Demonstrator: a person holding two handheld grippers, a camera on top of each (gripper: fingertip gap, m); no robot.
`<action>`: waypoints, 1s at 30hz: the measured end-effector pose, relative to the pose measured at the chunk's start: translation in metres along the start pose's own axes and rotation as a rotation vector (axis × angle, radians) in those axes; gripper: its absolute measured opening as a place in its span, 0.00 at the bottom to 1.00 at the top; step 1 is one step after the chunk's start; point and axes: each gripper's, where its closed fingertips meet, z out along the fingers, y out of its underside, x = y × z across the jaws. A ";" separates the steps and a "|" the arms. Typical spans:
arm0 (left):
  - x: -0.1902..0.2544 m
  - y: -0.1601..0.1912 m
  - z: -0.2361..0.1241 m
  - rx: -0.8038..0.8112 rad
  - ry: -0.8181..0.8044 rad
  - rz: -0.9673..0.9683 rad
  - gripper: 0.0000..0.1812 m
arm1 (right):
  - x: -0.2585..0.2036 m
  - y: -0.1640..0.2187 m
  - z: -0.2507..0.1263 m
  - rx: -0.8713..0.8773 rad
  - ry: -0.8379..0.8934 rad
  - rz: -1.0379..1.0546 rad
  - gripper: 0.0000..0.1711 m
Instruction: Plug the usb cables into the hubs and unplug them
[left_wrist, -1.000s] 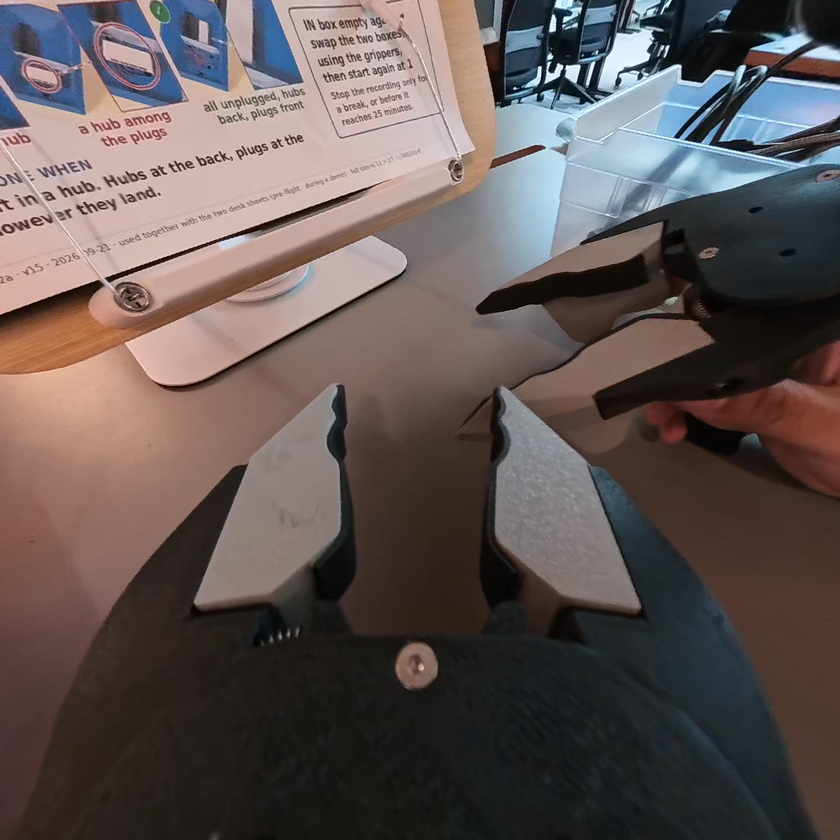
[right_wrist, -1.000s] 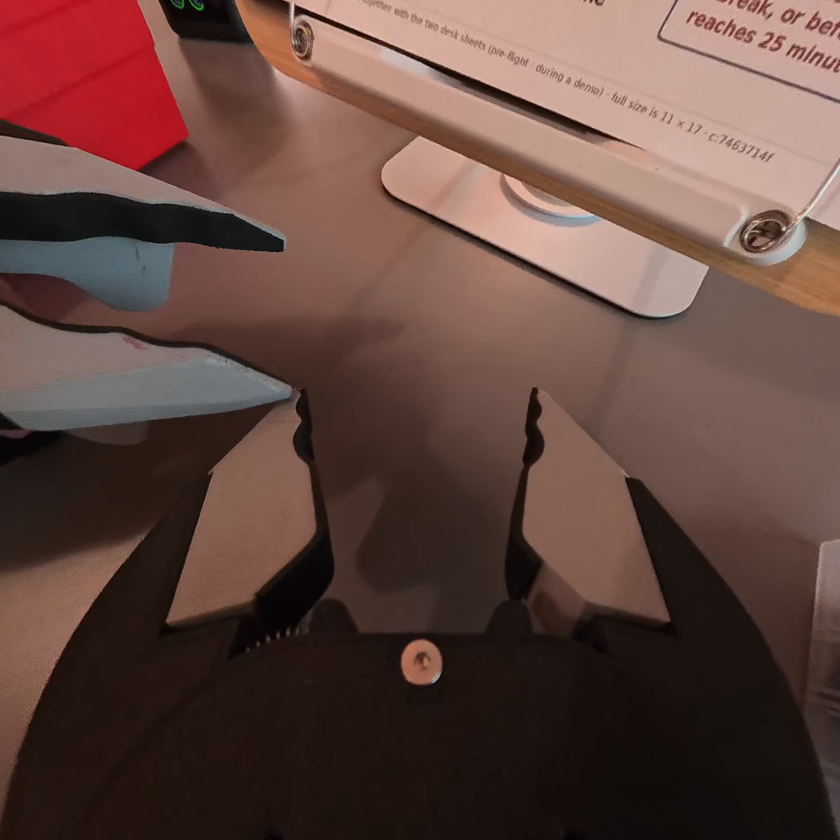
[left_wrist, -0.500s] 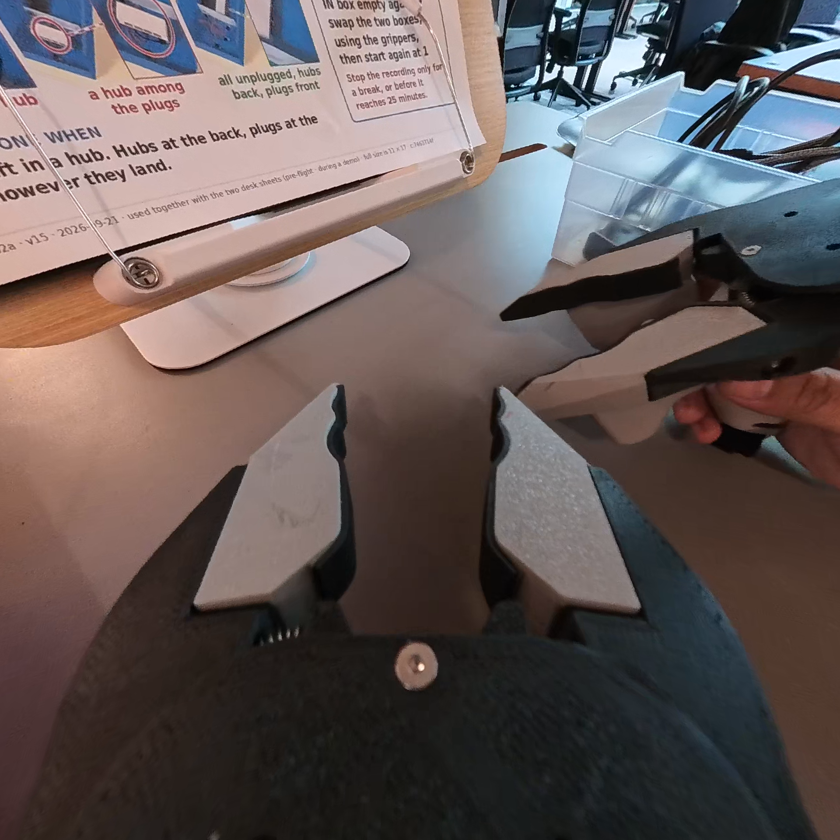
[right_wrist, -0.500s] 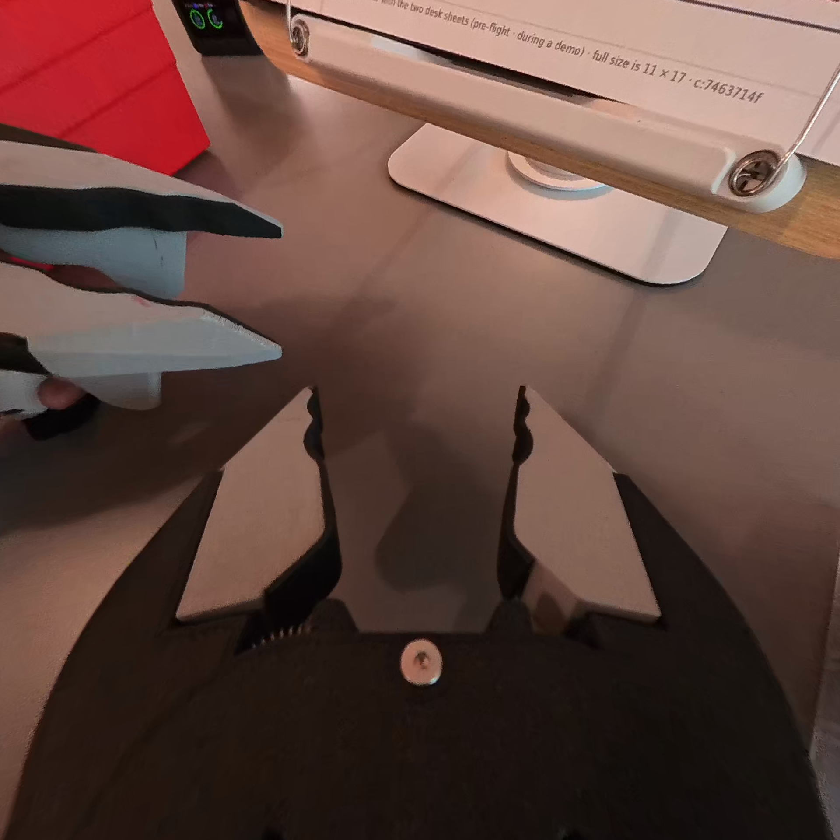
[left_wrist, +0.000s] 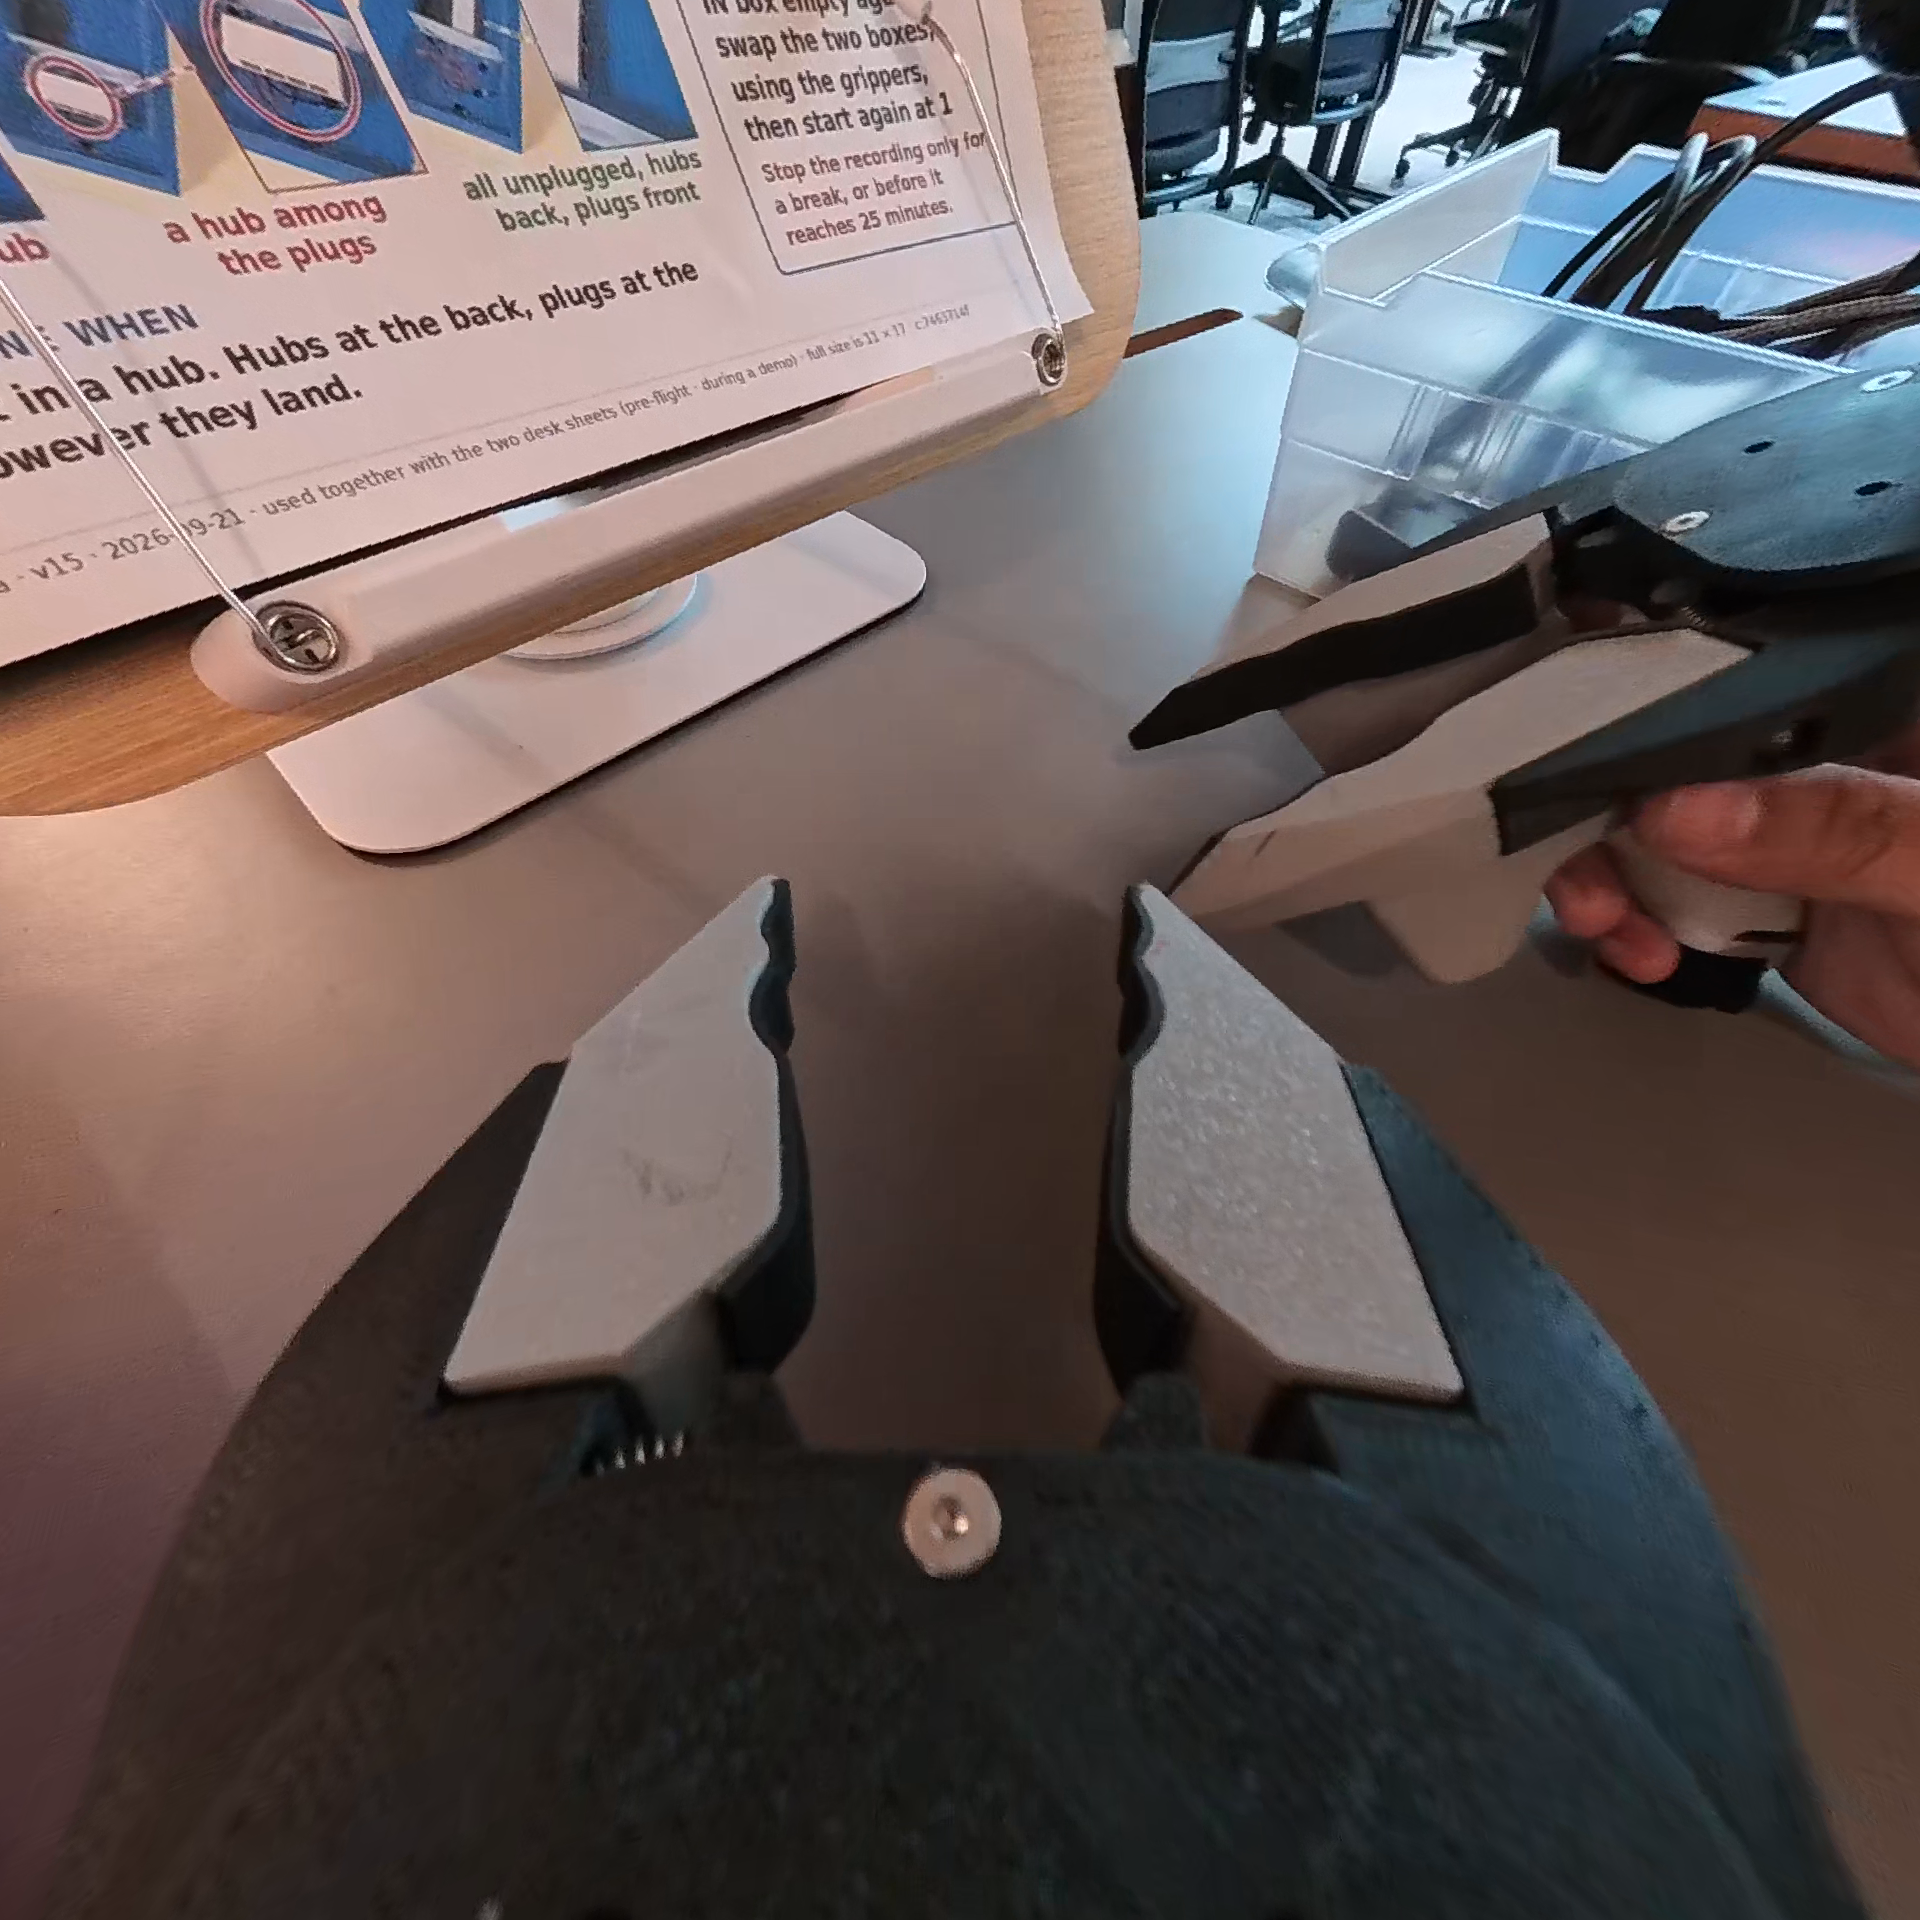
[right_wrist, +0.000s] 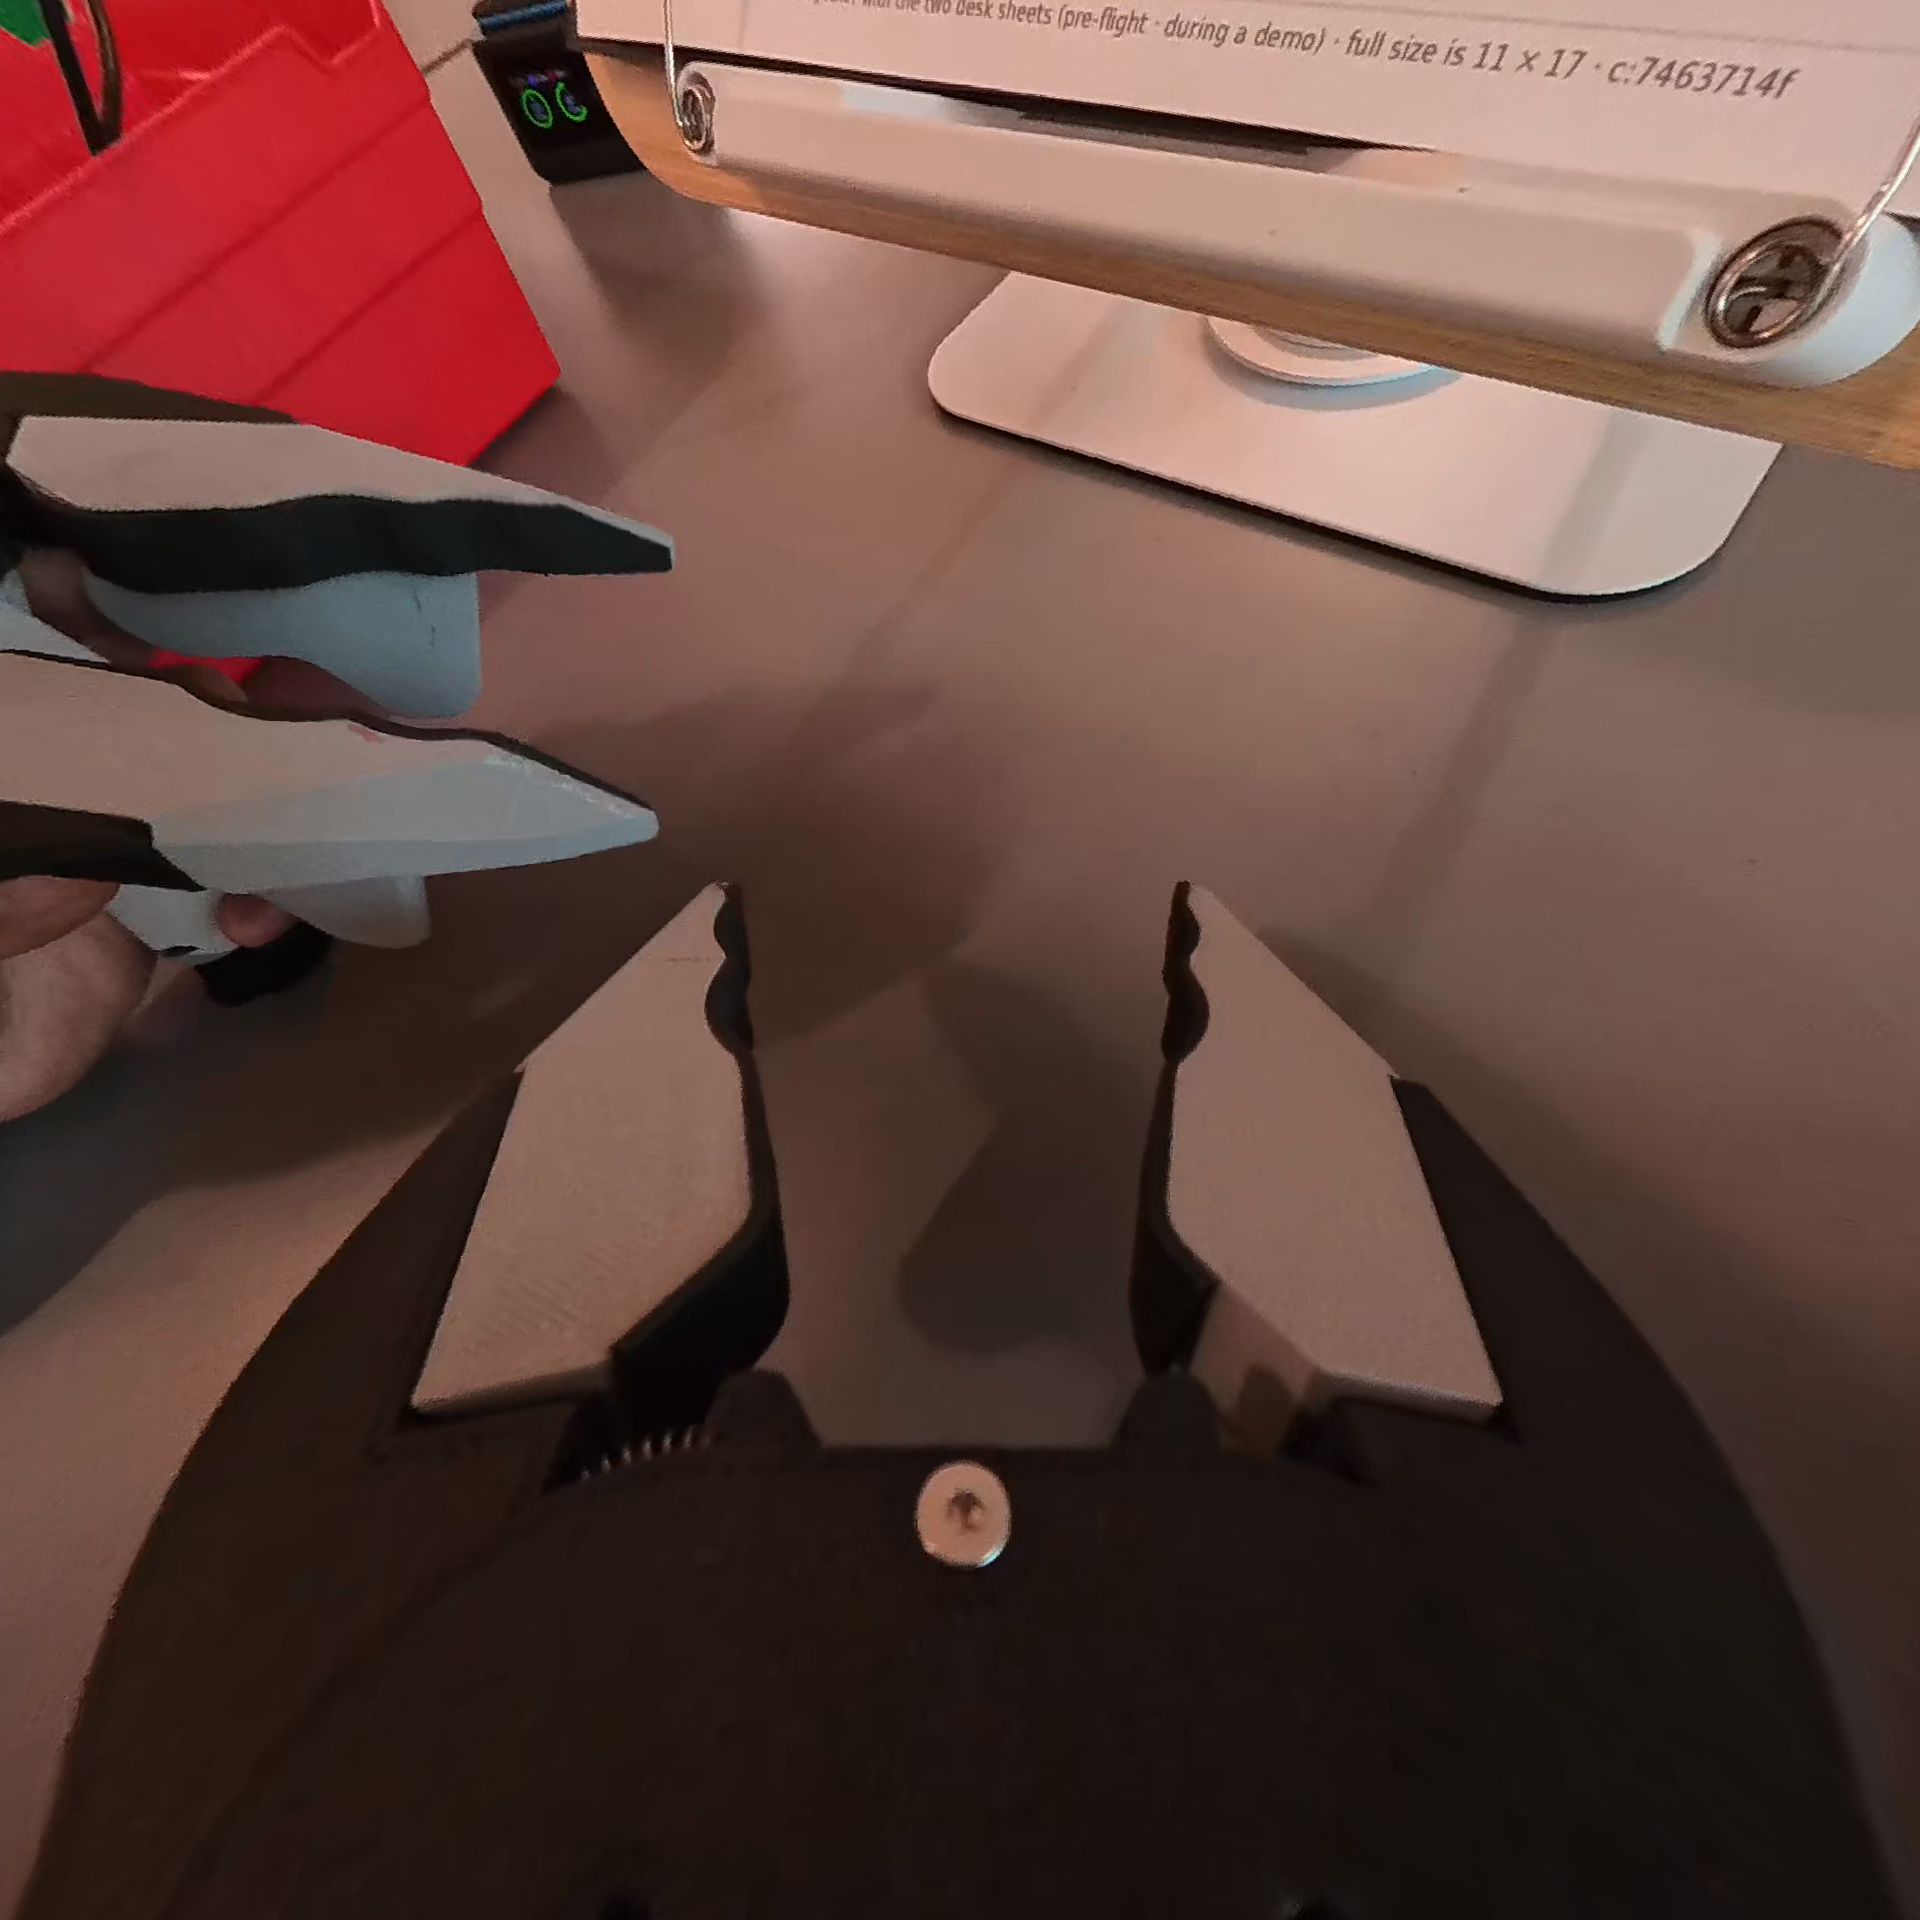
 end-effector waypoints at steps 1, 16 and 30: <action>0.000 0.000 0.000 -0.001 0.000 0.001 0.34 | -0.001 0.000 0.000 0.002 -0.003 -0.001 0.45; -0.008 0.004 -0.008 -0.004 -0.008 -0.048 0.32 | -0.013 0.008 0.006 -0.057 -0.053 -0.055 0.38; 0.002 0.010 -0.002 -0.056 -0.001 0.034 0.31 | -0.028 0.016 -0.001 -0.085 -0.171 -0.027 0.26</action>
